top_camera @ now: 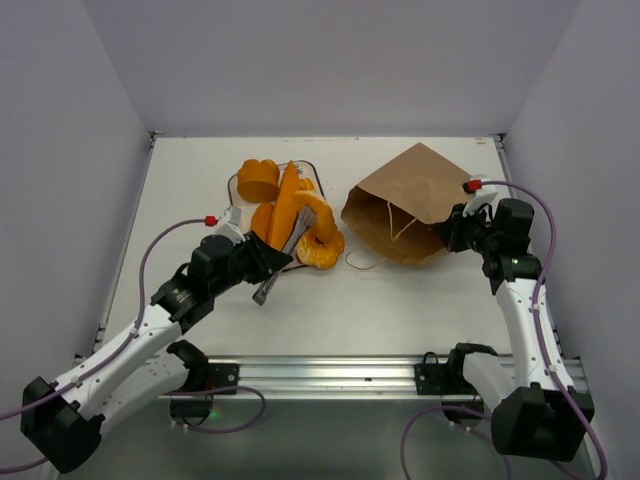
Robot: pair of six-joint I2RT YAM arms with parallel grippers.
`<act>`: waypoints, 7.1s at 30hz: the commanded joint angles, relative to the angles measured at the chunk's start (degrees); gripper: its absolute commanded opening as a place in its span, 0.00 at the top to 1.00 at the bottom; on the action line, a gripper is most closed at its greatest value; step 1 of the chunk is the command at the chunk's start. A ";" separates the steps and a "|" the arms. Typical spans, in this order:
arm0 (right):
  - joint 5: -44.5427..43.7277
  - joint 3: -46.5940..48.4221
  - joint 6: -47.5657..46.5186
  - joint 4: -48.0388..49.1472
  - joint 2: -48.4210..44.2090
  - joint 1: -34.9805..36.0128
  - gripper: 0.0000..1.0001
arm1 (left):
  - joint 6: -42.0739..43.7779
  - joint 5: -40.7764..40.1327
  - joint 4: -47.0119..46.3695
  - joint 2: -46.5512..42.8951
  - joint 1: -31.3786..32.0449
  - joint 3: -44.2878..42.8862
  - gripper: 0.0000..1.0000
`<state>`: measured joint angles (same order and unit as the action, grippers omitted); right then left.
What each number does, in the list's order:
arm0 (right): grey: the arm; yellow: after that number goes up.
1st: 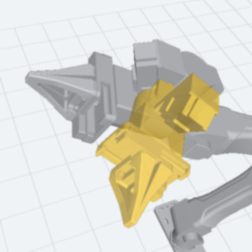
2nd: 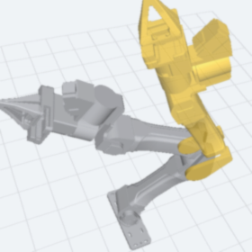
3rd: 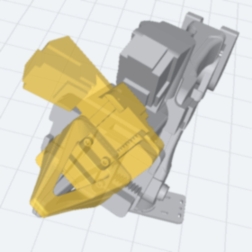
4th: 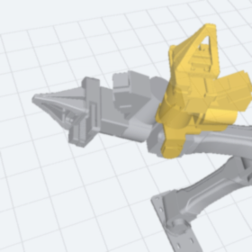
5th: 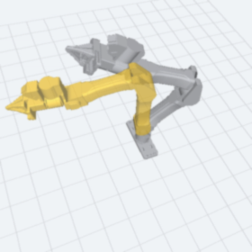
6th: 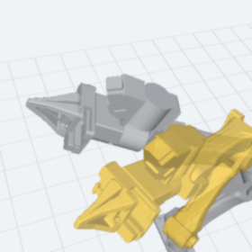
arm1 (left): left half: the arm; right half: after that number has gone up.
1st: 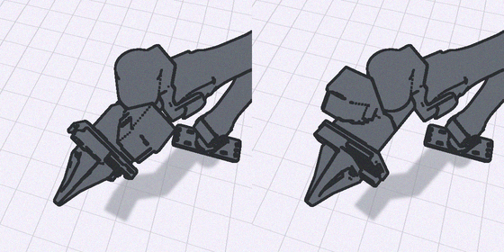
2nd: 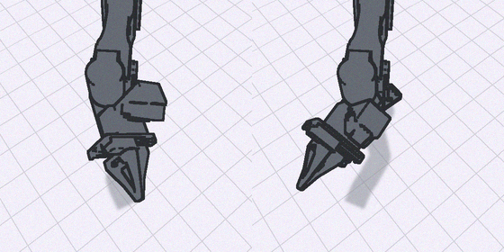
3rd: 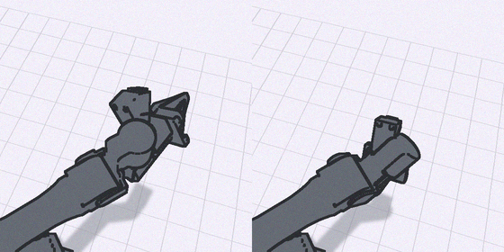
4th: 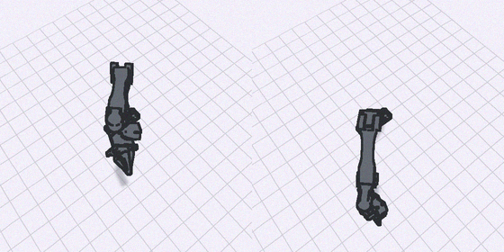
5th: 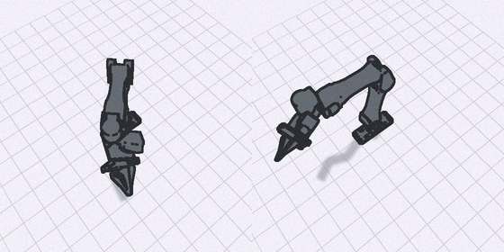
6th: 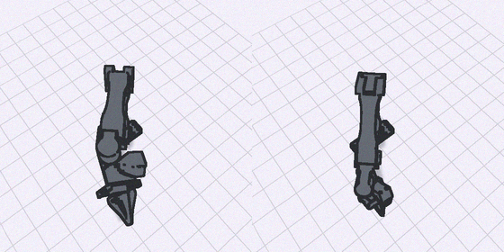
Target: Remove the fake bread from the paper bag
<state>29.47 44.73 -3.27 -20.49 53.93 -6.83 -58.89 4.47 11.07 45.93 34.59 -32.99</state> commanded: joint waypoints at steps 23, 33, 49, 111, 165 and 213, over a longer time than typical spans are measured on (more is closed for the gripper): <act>0.06 -0.08 -0.42 0.98 -0.93 -0.55 1.00 | -0.78 -0.07 3.87 -6.03 -3.21 3.90 0.97; 0.15 -0.08 -0.34 0.89 -0.85 -0.55 1.00 | -2.10 -1.48 6.77 -9.45 -3.39 6.09 0.89; 0.23 -0.17 -0.34 0.89 -1.02 -0.55 1.00 | -3.42 -2.27 8.62 -11.74 -3.39 8.12 0.66; 1.29 0.01 -2.09 0.36 -0.76 -0.64 1.00 | 10.90 24.87 3.61 -14.56 -3.04 -1.46 0.89; 1.03 24.08 8.35 -5.09 4.43 -2.40 1.00 | 29.01 -24.51 -5.89 28.43 35.81 -13.15 0.03; -0.30 22.15 34.03 -1.48 16.65 -16.63 0.60 | 20.13 -33.12 16.00 -15.26 35.72 -5.94 0.01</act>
<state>27.99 65.56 33.01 -21.47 70.61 -22.96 -37.54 -26.33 26.81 31.00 70.19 -38.74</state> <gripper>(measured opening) 0.358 0.994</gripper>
